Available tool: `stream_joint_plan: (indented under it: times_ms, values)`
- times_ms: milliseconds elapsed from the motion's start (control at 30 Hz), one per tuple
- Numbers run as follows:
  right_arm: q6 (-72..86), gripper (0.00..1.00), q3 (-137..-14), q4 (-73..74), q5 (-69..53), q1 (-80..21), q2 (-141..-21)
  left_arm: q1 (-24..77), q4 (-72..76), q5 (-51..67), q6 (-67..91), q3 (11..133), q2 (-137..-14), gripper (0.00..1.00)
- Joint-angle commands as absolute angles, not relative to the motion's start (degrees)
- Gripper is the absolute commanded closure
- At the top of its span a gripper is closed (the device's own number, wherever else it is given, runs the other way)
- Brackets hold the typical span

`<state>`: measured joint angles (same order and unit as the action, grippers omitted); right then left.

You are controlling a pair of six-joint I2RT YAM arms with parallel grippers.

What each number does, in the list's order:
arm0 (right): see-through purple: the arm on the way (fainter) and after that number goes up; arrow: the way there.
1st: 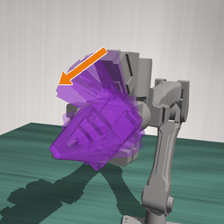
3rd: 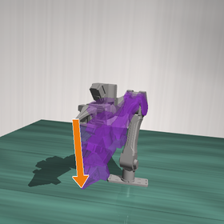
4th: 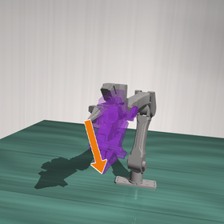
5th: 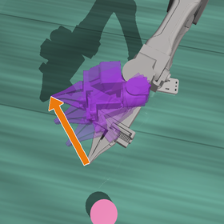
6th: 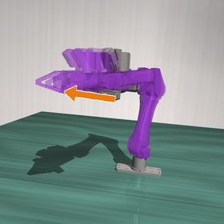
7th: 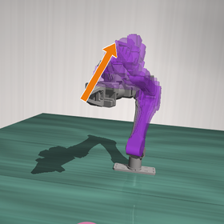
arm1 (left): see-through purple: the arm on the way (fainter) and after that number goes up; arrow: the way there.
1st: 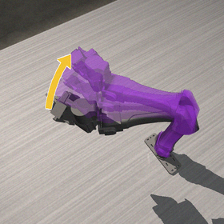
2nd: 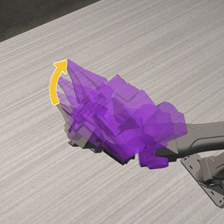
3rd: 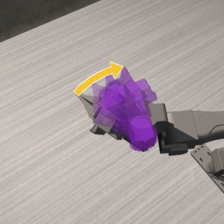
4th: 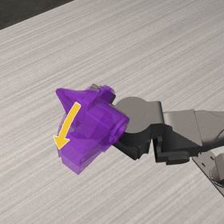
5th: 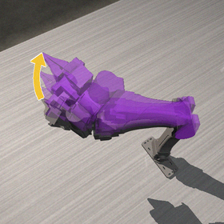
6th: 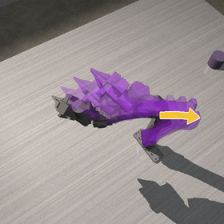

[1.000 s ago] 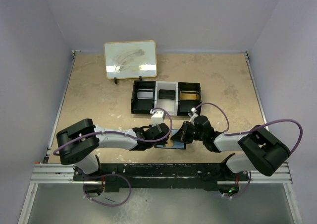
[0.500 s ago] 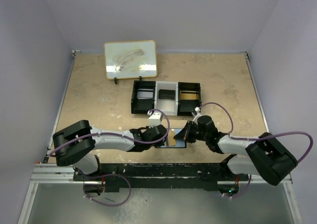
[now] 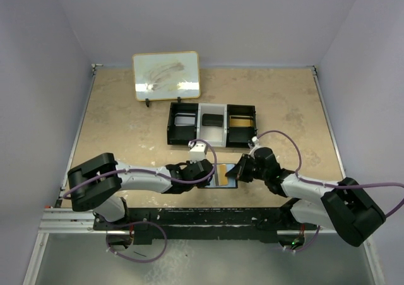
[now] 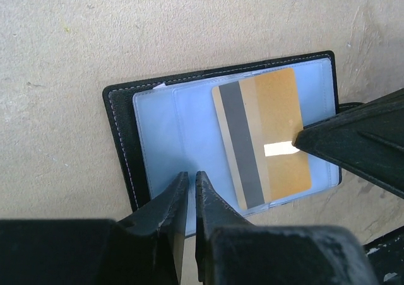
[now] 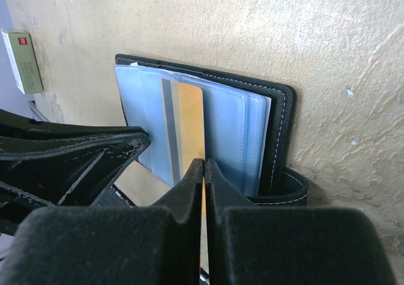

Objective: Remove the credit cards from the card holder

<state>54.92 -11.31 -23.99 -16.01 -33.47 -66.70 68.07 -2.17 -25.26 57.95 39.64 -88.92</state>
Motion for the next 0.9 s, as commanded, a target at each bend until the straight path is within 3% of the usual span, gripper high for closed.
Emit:
stream_joint_plan:
  times_ms: [0,300,533,867]
  values:
    - [54.95,1.0,-10.81,-23.49,-14.67,-33.06,-66.3,68.64,-3.89,-26.72,57.61,40.75,-86.6,0.9]
    - [54.75,1.0,-10.75,-24.22,-15.05,-33.01,-67.32,68.94,2.62,-22.6,54.15,44.51,-90.51,0.84]
    - [55.75,1.0,-10.34,-27.61,-17.56,-33.01,-66.71,70.36,-1.11,-24.06,57.46,43.66,-95.46,0.98]
    - [55.49,0.81,-11.26,-33.86,-21.76,-32.96,-71.54,71.2,-1.55,-24.83,57.99,41.93,-94.83,1.0]
